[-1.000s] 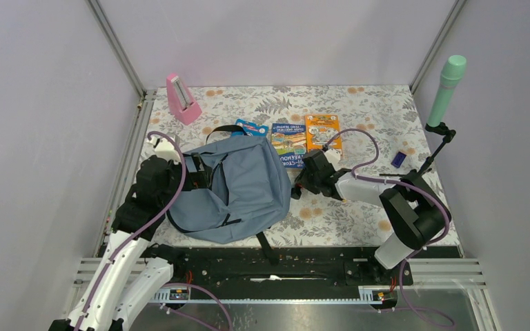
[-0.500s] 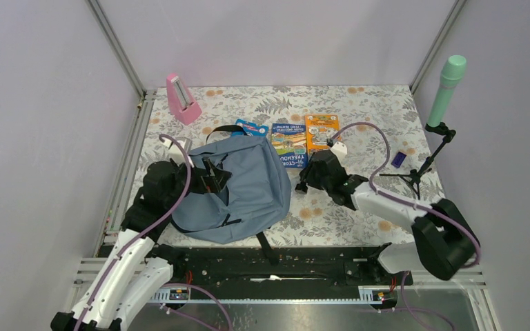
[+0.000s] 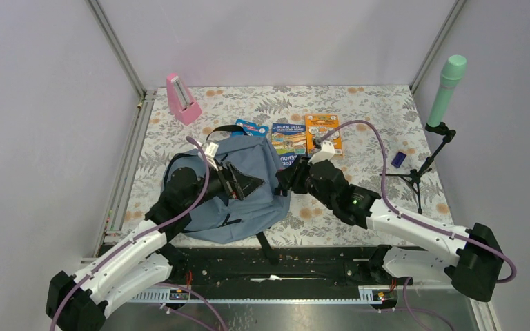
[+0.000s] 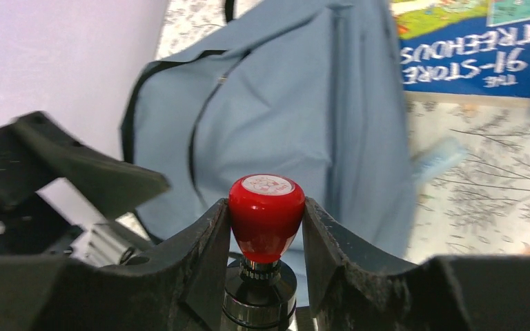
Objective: Pack the student bag
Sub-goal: Pick up the stationery from the center of the board.
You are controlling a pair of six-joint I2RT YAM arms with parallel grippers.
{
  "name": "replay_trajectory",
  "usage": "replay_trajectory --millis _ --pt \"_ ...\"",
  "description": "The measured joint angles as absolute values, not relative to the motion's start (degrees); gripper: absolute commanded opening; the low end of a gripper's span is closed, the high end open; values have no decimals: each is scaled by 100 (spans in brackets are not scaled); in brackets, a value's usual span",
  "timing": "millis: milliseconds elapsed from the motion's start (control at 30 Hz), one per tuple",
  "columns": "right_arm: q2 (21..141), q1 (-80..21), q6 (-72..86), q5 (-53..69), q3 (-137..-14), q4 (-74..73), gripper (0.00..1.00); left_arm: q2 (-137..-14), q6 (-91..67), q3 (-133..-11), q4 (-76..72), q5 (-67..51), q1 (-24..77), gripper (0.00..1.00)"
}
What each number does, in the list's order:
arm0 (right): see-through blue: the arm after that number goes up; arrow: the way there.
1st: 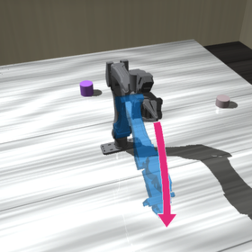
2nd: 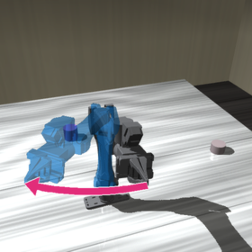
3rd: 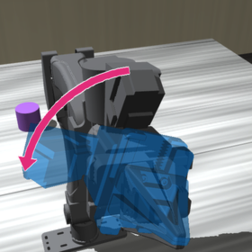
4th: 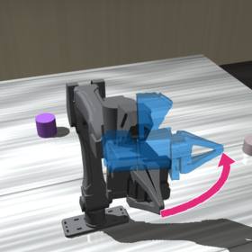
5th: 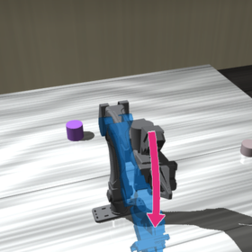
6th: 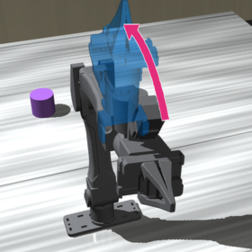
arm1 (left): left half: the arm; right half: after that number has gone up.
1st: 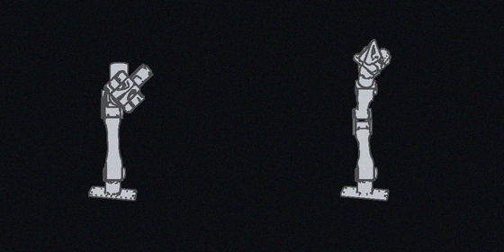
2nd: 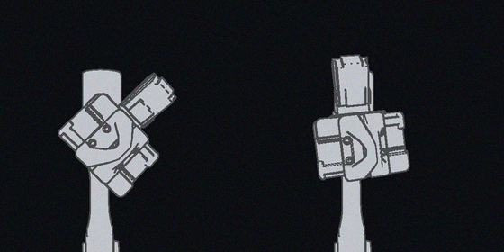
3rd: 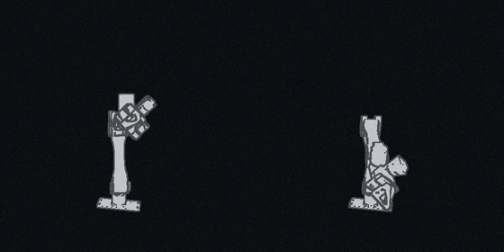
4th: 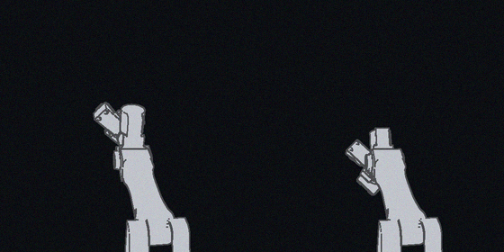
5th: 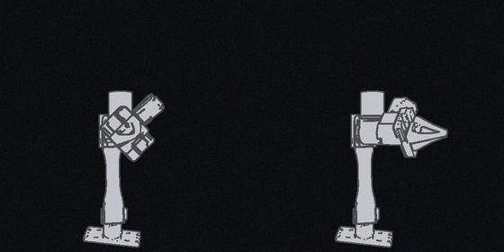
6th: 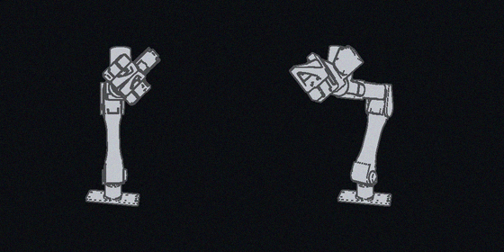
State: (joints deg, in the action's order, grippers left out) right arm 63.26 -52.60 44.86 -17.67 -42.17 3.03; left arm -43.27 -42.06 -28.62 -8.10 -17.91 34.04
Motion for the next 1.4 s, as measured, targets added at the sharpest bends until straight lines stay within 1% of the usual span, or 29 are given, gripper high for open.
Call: replay_trajectory --millis 333,467,667,800,933,967,1133,1167,1200,1267,1300,1333,1400 --pt "6379 -5653 4692 -1638 -4692 751 0 -4523 -4613 -2646 -1533 -2058 3736 99" --pt "6392 -5721 4744 -1632 -4707 854 0 -4668 -4661 -2624 -1699 -2134 3881 94" --pt "6469 -5835 4744 -1634 -4777 878 0 -5026 -4661 -2626 -1769 -2298 4025 74" --pt "6488 -5870 4737 -1649 -4783 888 0 -5186 -4700 -2661 -1789 -2394 4077 67" --pt "6499 -5924 4735 -1671 -4783 932 0 -5199 -4703 -2703 -1852 -2416 4117 59" --pt "6504 -5929 4735 -1678 -4783 947 0 -5199 -4703 -2703 -1883 -2416 4123 55" --pt "6534 -5937 4718 -1737 -4783 976 1 -5242 -4759 -2703 -2016 -2425 4156 28" --pt "6536 -5937 4698 -1745 -4783 976 10 -5258 -4755 -2703 -2021 -2425 4156 25" --pt "6539 -5937 4687 -1754 -4783 972 22 -5266 -4783 -2703 -2027 -2425 4156 23" --pt "6541 -5937 4674 -1758 -4783 974 53 -5269 -4797 -2703 -2027 -2421 4156 18" --pt "6541 -5937 4674 -1765 -4783 974 64 -5269 -4794 -2703 -2027 -2416 4156 14" --pt "6541 -5937 4672 -1789 -4781 980 72 -5266 -4783 -2703 -2023 -2403 4156 10" --pt "6536 -5948 4659 -1817 -4764 1037 81 -5266 -4729 -2703 -1946 -2353 4156 7"
